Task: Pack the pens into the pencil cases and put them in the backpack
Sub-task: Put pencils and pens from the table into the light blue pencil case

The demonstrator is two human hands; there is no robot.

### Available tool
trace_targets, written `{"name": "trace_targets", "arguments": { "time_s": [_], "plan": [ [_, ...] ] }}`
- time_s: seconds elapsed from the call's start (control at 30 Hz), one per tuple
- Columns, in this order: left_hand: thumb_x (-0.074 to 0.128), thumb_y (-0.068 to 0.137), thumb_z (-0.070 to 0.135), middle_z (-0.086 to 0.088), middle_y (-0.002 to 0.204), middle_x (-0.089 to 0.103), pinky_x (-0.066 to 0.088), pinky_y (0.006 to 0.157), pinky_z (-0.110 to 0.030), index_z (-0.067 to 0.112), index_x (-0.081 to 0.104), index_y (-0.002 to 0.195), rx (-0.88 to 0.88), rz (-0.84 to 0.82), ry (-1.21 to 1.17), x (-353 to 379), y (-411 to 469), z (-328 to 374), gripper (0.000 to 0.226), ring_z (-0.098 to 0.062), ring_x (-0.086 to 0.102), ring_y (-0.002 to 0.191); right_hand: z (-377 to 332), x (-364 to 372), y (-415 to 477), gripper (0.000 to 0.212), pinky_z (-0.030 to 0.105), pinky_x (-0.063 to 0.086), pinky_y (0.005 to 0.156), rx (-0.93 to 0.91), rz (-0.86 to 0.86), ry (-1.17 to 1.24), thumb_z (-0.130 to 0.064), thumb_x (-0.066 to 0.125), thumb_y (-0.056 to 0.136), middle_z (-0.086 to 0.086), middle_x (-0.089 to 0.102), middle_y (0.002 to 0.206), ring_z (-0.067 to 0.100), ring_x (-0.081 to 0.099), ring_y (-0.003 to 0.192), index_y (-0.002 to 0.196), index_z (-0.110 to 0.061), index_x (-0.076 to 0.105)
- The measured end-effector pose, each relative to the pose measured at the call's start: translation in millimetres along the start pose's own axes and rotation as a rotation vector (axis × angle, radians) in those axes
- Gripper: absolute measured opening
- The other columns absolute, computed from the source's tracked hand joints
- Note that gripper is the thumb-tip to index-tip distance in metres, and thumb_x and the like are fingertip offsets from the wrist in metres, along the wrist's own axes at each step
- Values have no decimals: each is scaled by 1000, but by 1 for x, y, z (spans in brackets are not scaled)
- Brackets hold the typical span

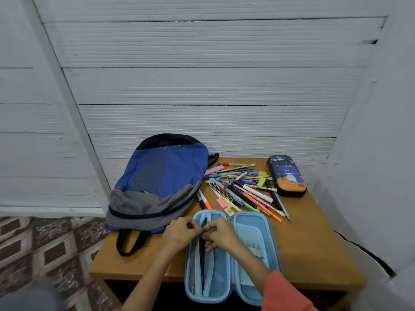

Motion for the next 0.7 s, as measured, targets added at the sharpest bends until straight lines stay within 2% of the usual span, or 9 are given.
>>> {"name": "trace_targets", "arguments": {
  "time_s": [0.1, 0.23, 0.3, 0.37, 0.5, 0.63, 0.7],
  "plan": [
    [66, 84, 38, 13, 75, 64, 45, 66, -25, 30, 60, 72, -12, -6, 7, 0, 0, 0, 15, -5, 59, 76, -6, -20, 0, 11, 26, 55, 48, -40, 100, 95, 5, 62, 88, 11, 63, 64, 16, 59, 46, 84, -5, 64],
    [65, 86, 35, 14, 76, 62, 40, 62, -22, 30, 59, 72, -26, -11, -3, -1, 0, 1, 16, -4, 57, 76, -9, -67, 4, 10, 25, 49, 42, -111, 409, 81, 3, 64, 86, 8, 64, 66, 16, 57, 48, 85, -6, 68],
    [65, 85, 35, 15, 75, 61, 38, 60, -22, 31, 58, 71, -38, 3, 0, -1, 0, 0, 17, -3, 56, 74, -1, -94, 8, 7, 26, 49, 48, -151, 563, 28, -1, 66, 86, 5, 65, 70, 18, 60, 58, 86, -7, 70],
    [64, 86, 34, 14, 76, 62, 37, 58, -21, 30, 58, 71, -44, 6, 0, 0, -1, 1, 17, -3, 56, 74, 14, -120, 12, 5, 28, 49, 63, -163, 670, -99, -5, 68, 85, 4, 66, 75, 19, 62, 72, 84, -10, 71],
    [64, 85, 34, 12, 80, 66, 37, 58, -21, 29, 59, 73, -43, 11, -2, 1, -1, 1, 14, -6, 58, 77, 58, -149, 22, 13, 33, 54, 67, -52, 664, -461, -9, 73, 78, 3, 69, 83, 17, 63, 77, 77, -21, 68],
    [64, 85, 33, 14, 78, 63, 35, 55, -17, 29, 58, 72, -44, 5, -6, 0, -1, 1, 15, -1, 54, 72, 82, -154, 26, 9, 34, 54, 70, -58, 654, -647, -15, 73, 81, 6, 67, 101, 20, 63, 89, 90, -17, 72],
    [63, 86, 33, 15, 76, 61, 34, 55, -17, 30, 57, 72, -48, 2, -2, 0, -1, 1, 16, -1, 53, 71, 83, -153, 24, 8, 33, 52, 69, -76, 676, -700, -16, 71, 84, 6, 64, 103, 20, 62, 92, 91, -15, 72]
  ]
}}
Point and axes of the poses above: each hand's wrist, its own y-axis towards the middle knuckle, its own x-axis out of the palm, z = x × y, the point moved 1 cm from there along y, towards the middle knuckle
